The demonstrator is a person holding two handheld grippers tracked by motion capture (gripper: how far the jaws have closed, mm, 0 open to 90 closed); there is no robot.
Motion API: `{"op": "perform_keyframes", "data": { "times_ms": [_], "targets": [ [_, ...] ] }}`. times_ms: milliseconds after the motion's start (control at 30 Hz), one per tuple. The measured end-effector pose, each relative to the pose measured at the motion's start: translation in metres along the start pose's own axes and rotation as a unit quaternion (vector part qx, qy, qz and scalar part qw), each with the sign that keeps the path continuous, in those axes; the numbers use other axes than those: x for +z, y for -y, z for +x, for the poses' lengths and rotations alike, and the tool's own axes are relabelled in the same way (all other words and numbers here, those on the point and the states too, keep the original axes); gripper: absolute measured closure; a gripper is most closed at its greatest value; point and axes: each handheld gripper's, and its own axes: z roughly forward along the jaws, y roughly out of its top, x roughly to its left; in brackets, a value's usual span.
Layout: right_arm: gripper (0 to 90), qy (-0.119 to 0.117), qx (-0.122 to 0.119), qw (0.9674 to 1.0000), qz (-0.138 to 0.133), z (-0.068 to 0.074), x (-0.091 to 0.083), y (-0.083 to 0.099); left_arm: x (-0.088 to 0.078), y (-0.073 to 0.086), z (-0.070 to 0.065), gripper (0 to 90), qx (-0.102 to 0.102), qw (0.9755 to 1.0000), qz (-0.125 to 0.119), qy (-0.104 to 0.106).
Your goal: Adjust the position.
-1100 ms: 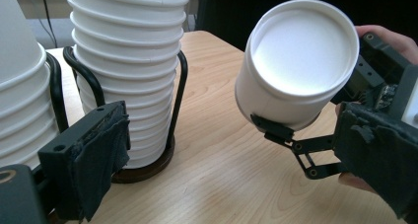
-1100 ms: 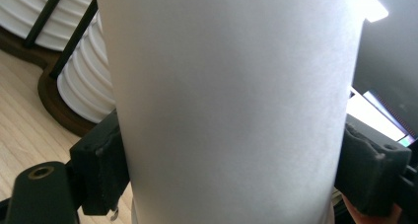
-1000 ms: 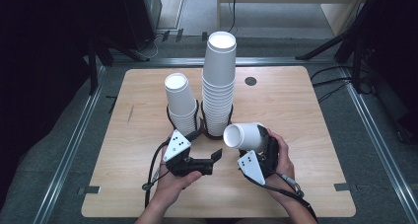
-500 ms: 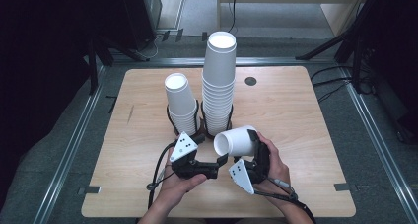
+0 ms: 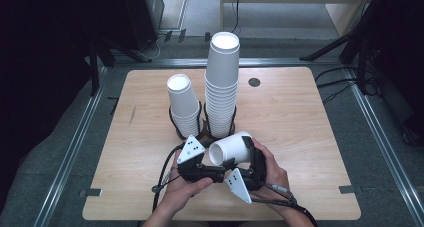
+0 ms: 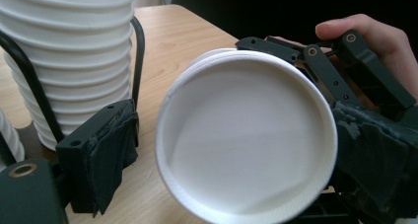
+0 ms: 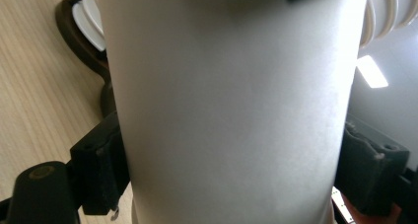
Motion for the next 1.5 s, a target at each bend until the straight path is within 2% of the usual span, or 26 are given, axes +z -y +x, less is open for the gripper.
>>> {"op": "perform_keyframes", "data": {
  "times_ms": [67, 133, 200, 300, 533, 667, 767, 867, 900, 1033, 1067, 1233, 1267, 1300, 1333, 1433, 1500],
  "targets": [
    [14.1, -0.001, -0.002, 1.0000, -0.004, 0.001, 0.000, -0.001, 0.001, 0.000, -0.001, 11.5, 0.003, 1.0000, 0.005, -0.006],
    [14.0, -0.002, 0.001, 1.0000, -0.004, 0.002, -0.002, -0.001, 0.002, 0.001, -0.002, 13.2, 0.004, 0.9999, 0.010, -0.003],
    [13.8, 0.000, -0.001, 1.0000, -0.007, 0.003, -0.002, -0.002, 0.003, 0.001, -0.004, 15.2, 0.015, 0.9997, 0.018, -0.008],
    [13.6, 0.002, -0.002, 0.9999, -0.011, 0.003, -0.002, -0.001, 0.003, 0.001, -0.005, 19.7, 0.018, 0.9996, 0.020, -0.003],
    [13.0, -0.004, -0.005, 0.9999, -0.013, 0.004, -0.002, 0.000, 0.003, 0.001, 0.001, 20.4, 0.006, 0.9994, 0.033, 0.012],
    [11.3, -0.003, -0.004, 0.9999, -0.009, 0.006, -0.001, 0.000, 0.003, 0.001, 0.001, 21.2, 0.009, 0.9992, 0.039, 0.008],
    [10.6, -0.012, 0.004, 0.9998, -0.015, 0.005, -0.002, -0.001, 0.000, 0.001, 0.005, 21.9, -0.002, 0.9994, 0.030, 0.019],
    [10.2, -0.013, 0.012, 0.9997, -0.017, 0.004, -0.002, -0.001, 0.000, 0.001, 0.005, 22.0, -0.010, 0.9994, 0.025, 0.021],
    [10.0, -0.017, 0.024, 0.9995, -0.015, 0.004, -0.003, -0.002, 0.000, 0.000, 0.005, 22.1, -0.010, 0.9994, 0.024, 0.020],
    [5.7, -0.014, 0.023, 0.9996, -0.012, 0.004, -0.005, -0.002, 0.000, 0.000, 0.005, 22.5, 0.000, 0.9998, 0.022, 0.004],
    [3.0, -0.012, 0.026, 0.9995, -0.011, 0.002, -0.005, -0.002, 0.000, 0.000, 0.006, 22.6, -0.002, 0.9998, 0.022, 0.005],
    [0.8, -0.013, 0.044, 0.9989, -0.010, -0.002, -0.007, -0.001, -0.001, -0.001, 0.009, 22.6, -0.006, 0.9999, 0.009, 0.004],
    [0.1, -0.015, 0.055, 0.9983, -0.010, -0.003, -0.008, -0.001, -0.002, -0.002, 0.010, 22.7, -0.007, 0.9999, 0.005, 0.006],
    [0.0, -0.020, 0.070, 0.9973, -0.008, -0.005, -0.010, -0.001, -0.002, -0.002, 0.010, 22.6, -0.003, 0.9999, -0.007, 0.007],
    [0.0, -0.020, 0.070, 0.9973, -0.008, -0.005, -0.010, -0.001, -0.002, -0.002, 0.010, 22.6, -0.003, 0.9999, -0.007, 0.007],
    [0.0, -0.023, 0.083, 0.9963, -0.009, -0.006, -0.013, -0.001, -0.001, -0.003, 0.009, 22.5, 0.015, 0.9996, -0.023, -0.001],
    [0.0, -0.026, 0.095, 0.9951, -0.009, -0.008, -0.015, -0.001, 0.000, -0.003, 0.010, 22.5, 0.015, 0.9995, -0.030, -0.003]
  ]
}}
